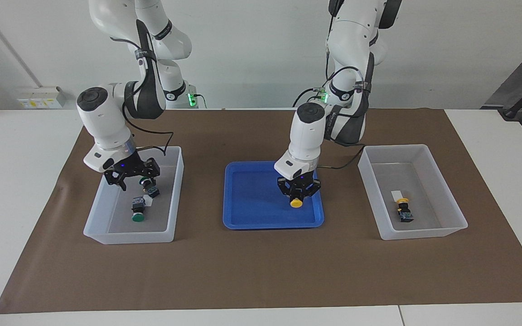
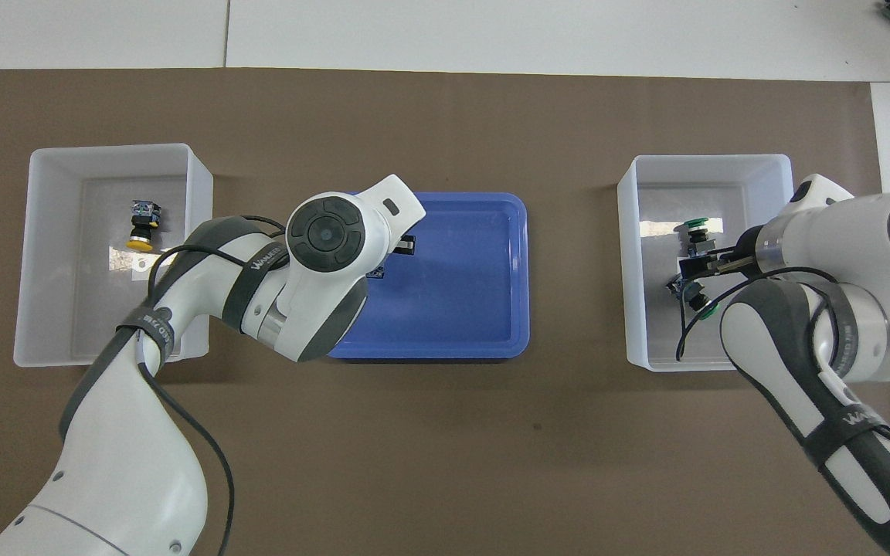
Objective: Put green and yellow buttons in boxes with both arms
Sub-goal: 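Carry the yellow button into its box while the right gripper withdraws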
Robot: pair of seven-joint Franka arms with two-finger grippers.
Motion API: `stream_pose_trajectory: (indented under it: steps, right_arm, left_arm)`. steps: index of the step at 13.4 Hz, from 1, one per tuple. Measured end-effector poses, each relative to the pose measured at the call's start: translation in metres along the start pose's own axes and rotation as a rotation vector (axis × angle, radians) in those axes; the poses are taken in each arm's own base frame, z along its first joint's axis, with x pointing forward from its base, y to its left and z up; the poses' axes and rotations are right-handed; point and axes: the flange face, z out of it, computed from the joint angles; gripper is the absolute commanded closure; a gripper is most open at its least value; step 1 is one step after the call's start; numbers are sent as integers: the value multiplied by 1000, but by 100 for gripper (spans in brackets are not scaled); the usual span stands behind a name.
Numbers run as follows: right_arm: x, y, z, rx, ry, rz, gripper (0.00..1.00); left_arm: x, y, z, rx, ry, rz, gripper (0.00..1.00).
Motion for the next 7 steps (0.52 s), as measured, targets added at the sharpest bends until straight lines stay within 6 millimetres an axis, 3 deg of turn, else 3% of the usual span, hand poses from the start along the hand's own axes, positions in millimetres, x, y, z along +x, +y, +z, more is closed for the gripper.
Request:
stream_pose_trajectory:
  steps: [3, 7]
  right_arm:
    - [16, -1, -59, 2, -49, 129, 0]
    - [19, 6, -143, -19, -64, 159, 0]
  left_arm:
    - [27, -64, -59, 7, 69, -91, 100]
    - [57, -143, -100, 39, 105, -157, 100]
